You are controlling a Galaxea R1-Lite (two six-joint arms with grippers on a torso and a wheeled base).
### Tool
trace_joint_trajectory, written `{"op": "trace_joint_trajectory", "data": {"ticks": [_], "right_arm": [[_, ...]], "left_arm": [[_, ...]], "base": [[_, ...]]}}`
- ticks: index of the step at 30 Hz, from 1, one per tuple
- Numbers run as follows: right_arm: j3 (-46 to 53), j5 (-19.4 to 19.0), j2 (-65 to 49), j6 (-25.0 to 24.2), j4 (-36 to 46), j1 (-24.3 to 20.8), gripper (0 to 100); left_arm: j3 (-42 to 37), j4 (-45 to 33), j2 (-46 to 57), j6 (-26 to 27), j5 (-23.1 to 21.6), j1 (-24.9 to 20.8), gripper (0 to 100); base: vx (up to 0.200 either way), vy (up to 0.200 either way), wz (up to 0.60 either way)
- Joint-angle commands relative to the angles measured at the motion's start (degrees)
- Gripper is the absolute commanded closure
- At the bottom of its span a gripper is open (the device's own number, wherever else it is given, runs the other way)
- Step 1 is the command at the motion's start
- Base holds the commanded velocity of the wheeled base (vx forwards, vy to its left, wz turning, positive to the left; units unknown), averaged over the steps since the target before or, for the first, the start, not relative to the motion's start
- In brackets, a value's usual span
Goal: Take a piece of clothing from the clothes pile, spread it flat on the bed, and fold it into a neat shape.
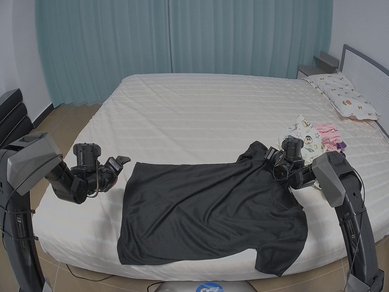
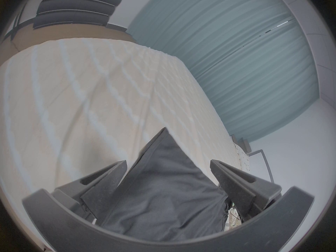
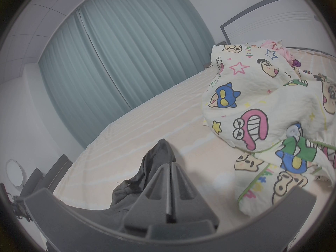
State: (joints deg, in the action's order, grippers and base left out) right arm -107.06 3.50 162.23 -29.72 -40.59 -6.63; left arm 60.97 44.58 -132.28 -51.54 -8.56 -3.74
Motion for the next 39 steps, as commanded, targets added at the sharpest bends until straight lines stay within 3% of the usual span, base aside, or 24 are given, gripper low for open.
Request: {"op": "trace_joint_trajectory", "data": {"ticks": [1,6,12,23,33,34,39], "right_arm": [[3.6,0.0,-2.1,0.0,-1.2,-0.8,100],[3.9,0.0,-1.8,-0.1,-1.5,-0.8,100],[3.9,0.0,-1.8,-0.1,-1.7,-0.9,100],[4.6,0.0,-1.7,-0.1,-2.8,-0.3,100],[6.2,-0.1,-2.1,0.0,-4.7,-0.6,100],[6.2,-0.1,-2.0,0.0,-4.7,-0.6,100],[6.2,-0.1,-2.0,-0.1,-4.8,-0.6,100]], "left_arm": [[14.3,-5.5,-9.6,2.0,1.1,-1.2,0],[22.4,-8.5,-15.9,6.3,4.5,-1.5,0],[30.3,-14.0,-19.2,6.8,5.7,-2.0,0],[34.8,-14.3,-22.5,6.8,5.7,-3.8,0],[39.3,-15.2,-25.0,7.1,9.1,-4.5,0],[39.3,-15.2,-25.0,7.1,9.1,-4.5,100],[40.1,-15.2,-25.4,7.1,9.5,-4.3,100]], "base": [[0.0,0.0,0.0],[0.0,0.0,0.0],[0.0,0.0,0.0],[0.0,0.0,0.0],[0.0,0.0,0.0],[0.0,0.0,0.0],[0.0,0.0,0.0]]}}
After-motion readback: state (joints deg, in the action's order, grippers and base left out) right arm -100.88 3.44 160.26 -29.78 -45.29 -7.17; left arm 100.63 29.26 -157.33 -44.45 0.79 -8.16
